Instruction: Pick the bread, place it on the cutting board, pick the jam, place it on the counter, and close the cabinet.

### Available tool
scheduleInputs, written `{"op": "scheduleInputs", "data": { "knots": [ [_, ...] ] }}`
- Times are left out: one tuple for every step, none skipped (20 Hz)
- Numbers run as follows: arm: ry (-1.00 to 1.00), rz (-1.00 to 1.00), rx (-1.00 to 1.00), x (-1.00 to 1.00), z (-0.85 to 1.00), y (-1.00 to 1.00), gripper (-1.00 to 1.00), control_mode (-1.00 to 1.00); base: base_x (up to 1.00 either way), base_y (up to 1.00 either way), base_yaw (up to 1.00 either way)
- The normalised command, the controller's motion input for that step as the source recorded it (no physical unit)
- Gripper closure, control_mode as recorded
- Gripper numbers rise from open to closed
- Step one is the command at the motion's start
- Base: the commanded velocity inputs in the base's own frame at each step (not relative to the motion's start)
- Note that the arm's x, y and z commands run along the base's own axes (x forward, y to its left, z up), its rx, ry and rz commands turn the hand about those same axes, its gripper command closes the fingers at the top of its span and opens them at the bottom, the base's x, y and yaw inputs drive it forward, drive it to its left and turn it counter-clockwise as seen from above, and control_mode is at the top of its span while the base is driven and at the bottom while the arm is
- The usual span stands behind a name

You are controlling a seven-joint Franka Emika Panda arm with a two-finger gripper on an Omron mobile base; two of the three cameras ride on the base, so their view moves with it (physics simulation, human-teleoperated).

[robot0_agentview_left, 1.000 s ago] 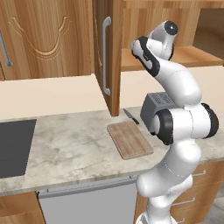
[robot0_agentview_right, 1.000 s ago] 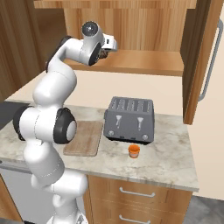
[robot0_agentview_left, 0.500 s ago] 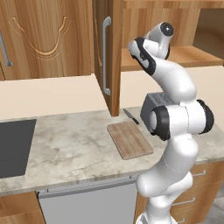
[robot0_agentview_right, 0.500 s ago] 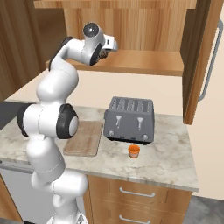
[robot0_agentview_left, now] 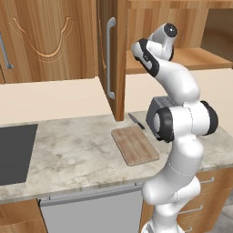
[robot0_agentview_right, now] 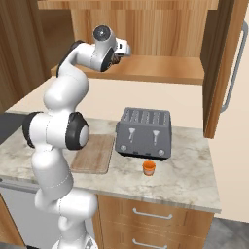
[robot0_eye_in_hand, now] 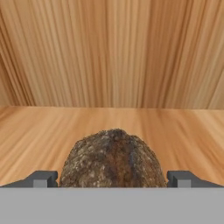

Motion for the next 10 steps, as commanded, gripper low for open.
{"op": "scheduleInputs", "data": {
  "knots": [
    [0.00,0.00,0.00,0.09,-0.11,0.06,1.00,-1.00,0.00,0.00,0.00],
    [0.00,0.00,0.00,0.01,-0.06,0.04,1.00,-1.00,0.00,0.00,0.00],
    [0.00,0.00,0.00,0.00,0.00,0.00,1.00,-1.00,0.00,0.00,0.00],
    [0.00,0.00,0.00,0.00,0.00,0.01,1.00,-1.00,0.00,0.00,0.00],
    [0.00,0.00,0.00,0.00,0.00,0.00,1.00,-1.00,0.00,0.00,0.00],
    [0.00,0.00,0.00,0.00,0.00,0.00,1.00,-1.00,0.00,0.00,0.00],
    [0.00,0.00,0.00,0.00,0.00,0.00,1.00,-1.00,0.00,0.00,0.00],
    [0.00,0.00,0.00,0.00,0.00,0.00,1.00,-1.00,0.00,0.00,0.00],
    [0.00,0.00,0.00,0.00,0.00,0.00,1.00,-1.00,0.00,0.00,0.00],
    [0.00,0.00,0.00,0.00,0.00,0.00,1.00,-1.00,0.00,0.00,0.00]
  ]
}}
